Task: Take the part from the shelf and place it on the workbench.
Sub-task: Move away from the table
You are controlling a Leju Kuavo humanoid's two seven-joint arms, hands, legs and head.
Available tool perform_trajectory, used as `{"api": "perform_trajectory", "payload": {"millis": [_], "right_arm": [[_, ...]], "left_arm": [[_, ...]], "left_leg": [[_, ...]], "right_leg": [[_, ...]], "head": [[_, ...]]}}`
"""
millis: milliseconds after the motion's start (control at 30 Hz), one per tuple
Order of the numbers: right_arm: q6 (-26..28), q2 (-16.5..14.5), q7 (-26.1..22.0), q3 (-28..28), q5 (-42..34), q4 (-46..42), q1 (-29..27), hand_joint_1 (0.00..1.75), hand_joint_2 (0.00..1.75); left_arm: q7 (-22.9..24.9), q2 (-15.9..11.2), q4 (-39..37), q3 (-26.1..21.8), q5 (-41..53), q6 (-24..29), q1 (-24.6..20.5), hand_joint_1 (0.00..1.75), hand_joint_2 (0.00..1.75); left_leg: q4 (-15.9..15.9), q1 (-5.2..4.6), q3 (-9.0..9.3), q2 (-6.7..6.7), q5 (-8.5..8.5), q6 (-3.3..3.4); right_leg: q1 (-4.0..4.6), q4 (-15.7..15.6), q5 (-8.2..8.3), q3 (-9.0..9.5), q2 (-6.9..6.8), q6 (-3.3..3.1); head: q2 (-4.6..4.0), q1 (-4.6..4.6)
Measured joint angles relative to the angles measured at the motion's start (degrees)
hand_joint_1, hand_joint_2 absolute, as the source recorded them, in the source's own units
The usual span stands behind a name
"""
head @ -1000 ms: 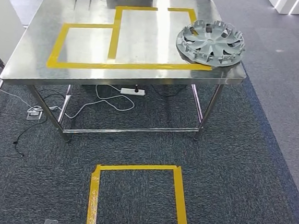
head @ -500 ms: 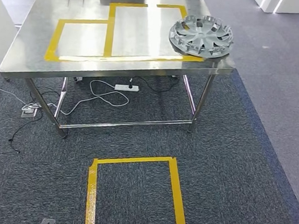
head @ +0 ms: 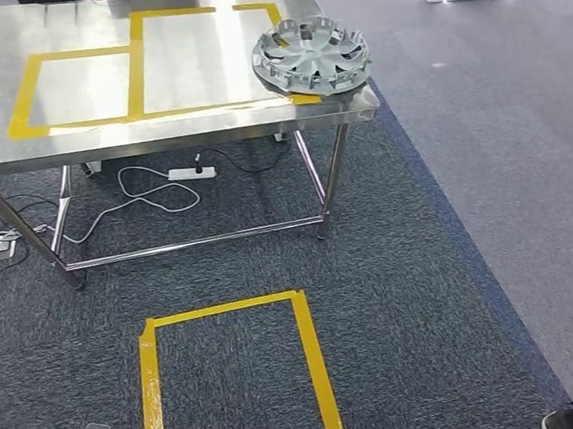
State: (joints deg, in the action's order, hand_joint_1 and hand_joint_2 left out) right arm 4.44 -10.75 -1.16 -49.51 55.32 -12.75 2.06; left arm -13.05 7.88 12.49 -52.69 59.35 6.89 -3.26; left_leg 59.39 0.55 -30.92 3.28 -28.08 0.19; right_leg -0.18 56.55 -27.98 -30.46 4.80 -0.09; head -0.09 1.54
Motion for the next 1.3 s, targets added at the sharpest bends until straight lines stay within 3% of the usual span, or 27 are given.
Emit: {"api": "perform_trajectory", "payload": {"millis": [33, 100, 167, 233, 300, 333, 367, 400, 433, 500, 533, 600, 633, 700, 767, 833, 867, 933, 1000, 1067, 1100, 1133, 1200, 1267, 1300], "right_arm": [[0.0, 0.0, 0.0, 0.0, 0.0, 0.0, 0.0, 0.00, 0.00], [-0.2, 0.0, 0.0, 0.0, 0.0, 0.1, -0.1, 0.00, 0.00], [-0.6, 0.1, 0.2, 0.0, 0.0, 0.1, -0.3, 0.00, 0.00], [-1.5, 0.2, 0.6, 0.0, 0.0, 0.2, -0.1, 0.00, 0.00], [-2.3, 0.2, 1.1, 0.0, 0.0, 0.3, 0.0, 0.00, 0.00], [-2.6, 0.3, 1.3, 0.0, 0.0, 0.3, 0.0, 0.00, 0.00], [-2.8, 0.3, 1.5, 0.0, 0.0, 0.3, -0.2, 0.00, 0.00], [-3.0, 0.3, 1.6, 0.0, 0.1, 0.3, -0.2, 0.00, 0.00], [-3.2, 0.4, 1.6, 0.0, 0.1, 0.3, -0.2, 0.00, 0.00], [-3.6, 0.4, 1.8, 0.0, 0.1, 0.3, 0.0, 0.00, 0.00], [-3.8, 0.5, 1.9, 0.0, 0.2, 0.3, 0.1, 0.00, 0.00], [-4.1, 0.5, 2.3, 0.0, 0.4, 0.3, 0.0, 0.00, 0.00], [-4.2, 0.5, 2.5, 0.0, 0.6, 0.3, -0.1, 0.00, 0.00], [-4.5, 0.5, 2.8, 0.0, 1.0, 0.4, -0.1, 0.00, 0.00], [-4.7, 0.5, 3.1, 0.0, 1.3, 0.4, 0.2, 0.00, 0.00], [-4.8, 0.5, 3.2, 0.0, 1.4, 0.4, 0.2, 0.00, 0.00], [-4.8, 0.5, 3.2, 0.0, 1.4, 0.4, 0.1, 0.00, 0.00], [-4.9, 0.5, 3.3, 0.0, 1.2, 0.4, -0.1, 0.00, 0.00], [-5.1, 0.5, 3.3, 0.0, 0.9, 0.4, 0.0, 0.00, 0.00], [-5.2, 0.5, 3.3, 0.0, 0.8, 0.4, 0.1, 0.00, 0.00], [-5.3, 0.5, 3.3, 0.0, 0.8, 0.4, 0.1, 0.00, 0.00], [-5.3, 0.5, 3.3, 0.0, 0.8, 0.4, -0.1, 0.00, 0.00], [-5.3, 0.5, 3.3, 0.0, 0.8, 0.4, -0.3, 0.00, 0.00], [-5.3, 0.5, 3.2, 0.0, 0.8, 0.4, 0.0, 0.00, 0.00], [-5.3, 0.5, 3.2, 0.0, 0.8, 0.4, 0.1, 0.00, 0.00]], "left_arm": [[0.0, 0.0, 0.0, 0.0, 0.0, 0.0, 0.0, 0.00, 0.00], [0.1, 0.1, 0.0, 0.0, 0.0, 0.0, -0.2, 0.00, 0.00], [0.3, 0.2, 0.0, 0.0, 0.1, 0.0, -0.3, 0.00, 0.00], [0.5, 0.1, 0.0, 0.0, 0.2, -0.1, -0.2, 0.00, 0.00], [0.7, 0.1, 0.0, 0.0, 0.3, -0.1, 0.0, 0.00, 0.00], [0.8, 0.0, 0.0, 0.0, 0.4, -0.1, 0.0, 0.00, 0.00], [0.9, 0.1, 0.0, 0.0, 0.4, -0.2, -0.1, 0.00, 0.00], [0.9, 0.1, 0.0, 0.0, 0.4, -0.2, -0.1, 0.00, 0.00], [1.0, 0.1, 0.0, 0.0, 0.4, -0.3, -0.2, 0.00, 0.00], [1.0, 0.1, 0.0, 0.0, 0.3, -0.6, -0.1, 0.00, 0.00], [1.0, 0.0, 0.0, 0.0, 0.2, -0.7, -0.1, 0.00, 0.00], [1.0, 0.0, 0.0, 0.0, 0.0, -1.0, -0.2, 0.00, 0.00], [1.0, 0.0, 0.0, 0.0, -0.2, -1.1, -0.3, 0.00, 0.00], [0.8, -0.2, 0.0, -0.1, -0.5, -1.3, -0.4, 0.00, 0.00], [0.8, -0.3, 0.0, -0.2, -0.7, -1.6, -0.2, 0.00, 0.00], [0.9, -0.4, 0.0, -0.4, -0.7, -1.8, 0.1, 0.00, 0.00], [0.9, -0.4, 0.0, -0.6, -0.6, -1.9, 0.1, 0.00, 0.00], [0.9, -0.5, 0.0, -0.8, -0.6, -2.0, 0.1, 0.00, 0.00], [0.7, -0.5, 0.0, -0.9, -0.5, -2.1, 0.1, 0.00, 0.00], [0.5, -0.5, 0.0, -1.0, -0.5, -2.1, 0.0, 0.00, 0.00], [0.4, -0.5, 0.0, -1.0, -0.5, -2.1, 0.0, 0.00, 0.00], [0.3, -0.4, 0.0, -1.0, -0.5, -2.1, -0.1, 0.00, 0.00], [0.0, -0.4, 0.0, -1.0, -0.5, -2.2, -0.1, 0.00, 0.00], [-0.2, -0.4, 0.0, -1.1, -0.5, -2.2, 0.1, 0.00, 0.00], [-0.2, -0.4, 0.0, -1.1, -0.5, -2.2, 0.1, 0.00, 0.00]], "left_leg": [[-1.2, 0.03, 0.36, 0.69, 0.06, 0.19], [-1.8, 0.07, 0.27, -0.03, -0.13, 0.56], [-2.3, 0.26, 0.18, -1.27, 0.18, 1.10], [-2.5, 0.22, 0.14, -2.92, 0.37, 1.59], [-2.5, 0.01, -0.01, -4.64, 0.37, 1.77], [-2.5, -0.05, -0.04, -5.44, 0.37, 1.77], [-2.5, -0.07, -0.05, -6.14, 0.37, 1.76], [-2.5, -0.08, 0.01, -6.84, 0.35, 1.74], [-2.5, -0.12, 0.09, -7.51, 0.31, 1.66], [-2.3, -0.48, 0.18, -8.73, 0.18, 1.25], [-2.2, -0.67, 0.19, -9.33, 0.16, 1.01], [-2.1, -0.79, 0.22, -10.53, 0.23, 0.52], [-1.9, -0.68, 0.22, -10.34, -0.06, 0.21], [0.7, -0.38, -0.68, -7.82, -2.28, -0.43], [7.5, -0.16, -3.37, -4.87, -6.26, -0.78], [13.4, -0.11, -5.70, -4.13, -8.38, -0.84], [13.7, -0.11, -5.71, -4.00, -7.82, -0.78], [8.2, -0.05, -3.00, -3.02, -4.04, -0.46], [1.2, 0.16, 0.22, -0.15, -1.30, -0.03], [-1.4, 0.17, 1.18, 1.34, -1.09, 0.24], [-1.7, 0.12, 1.17, 0.86, -1.05, 0.40], [-1.8, 0.13, 1.10, 0.18, -0.86, 0.69], [-2.2, 0.28, 1.06, -1.26, -0.42, 1.32], [-2.4, 0.25, 0.92, -3.03, -0.27, 1.64], [-2.4, 0.18, 0.84, -3.99, -0.27, 1.70]], "right_leg": [[-0.04, 0.1, 0.14, -0.45, 0.59, 0.35], [-0.13, 0.2, 0.44, -1.38, 1.52, 1.16], [-0.08, 1.5, -0.58, -2.51, 0.01, 1.84], [-0.09, 7.1, -3.99, -5.11, -2.85, 2.34], [-0.27, 14.3, -7.23, -8.24, -4.10, 2.70], [-0.32, 16.1, -7.53, -8.84, -4.33, 2.80], [-0.36, 15.7, -6.76, -8.35, -4.56, 2.84], [-0.37, 12.9, -5.08, -6.71, -5.07, 2.81], [-0.35, 8.9, -3.21, -4.38, -6.22, 2.71], [-0.01, 1.9, -1.04, -0.57, -8.83, 2.32], [0.15, 0.4, -0.83, 0.17, -9.47, 2.06], [0.26, 0.1, -0.71, -0.02, -8.63, 1.44], [0.19, 0.0, -0.50, -0.16, -7.99, 1.11], [-0.06, -0.2, -0.01, -0.37, -6.73, 0.33], [-0.16, -0.2, 0.33, -0.63, -5.29, -0.21], [-0.09, -0.1, 0.52, -0.88, -3.59, -0.39], [-0.06, -0.1, 0.60, -0.94, -2.75, -0.39], [-0.05, 0.1, 0.71, -0.98, -1.15, -0.26], [0.07, 0.5, 0.80, -1.28, 0.34, 0.07], [-0.04, 0.8, 1.11, -2.03, 1.63, 0.76], [-0.18, 0.8, 1.35, -2.41, 2.25, 1.16], [-0.28, 0.8, 1.42, -2.82, 2.18, 1.53], [-0.17, 2.6, 0.12, -4.09, -0.31, 2.09], [-0.14, 8.8, -3.44, -7.01, -3.50, 2.48], [-0.22, 12.7, -5.22, -8.74, -4.08, 2.65]], "head": [[0.00, -0.03], [0.00, -0.09], [-0.01, 0.09], [-0.01, 0.46], [-0.01, 0.67], [0.00, 0.67], [0.00, 0.68], [0.00, 0.68], [0.00, 0.69], [0.00, 0.68], [0.00, 0.68], [0.00, 0.66], [0.00, 0.68], [0.00, 0.50], [0.00, 0.24], [0.00, 0.19], [0.00, 0.20], [0.00, 0.19], [0.00, 0.22], [0.00, 0.24], [0.00, 0.25], [0.00, 0.24], [0.00, 0.57], [-0.01, 0.96], [-0.01, 1.06]]}}
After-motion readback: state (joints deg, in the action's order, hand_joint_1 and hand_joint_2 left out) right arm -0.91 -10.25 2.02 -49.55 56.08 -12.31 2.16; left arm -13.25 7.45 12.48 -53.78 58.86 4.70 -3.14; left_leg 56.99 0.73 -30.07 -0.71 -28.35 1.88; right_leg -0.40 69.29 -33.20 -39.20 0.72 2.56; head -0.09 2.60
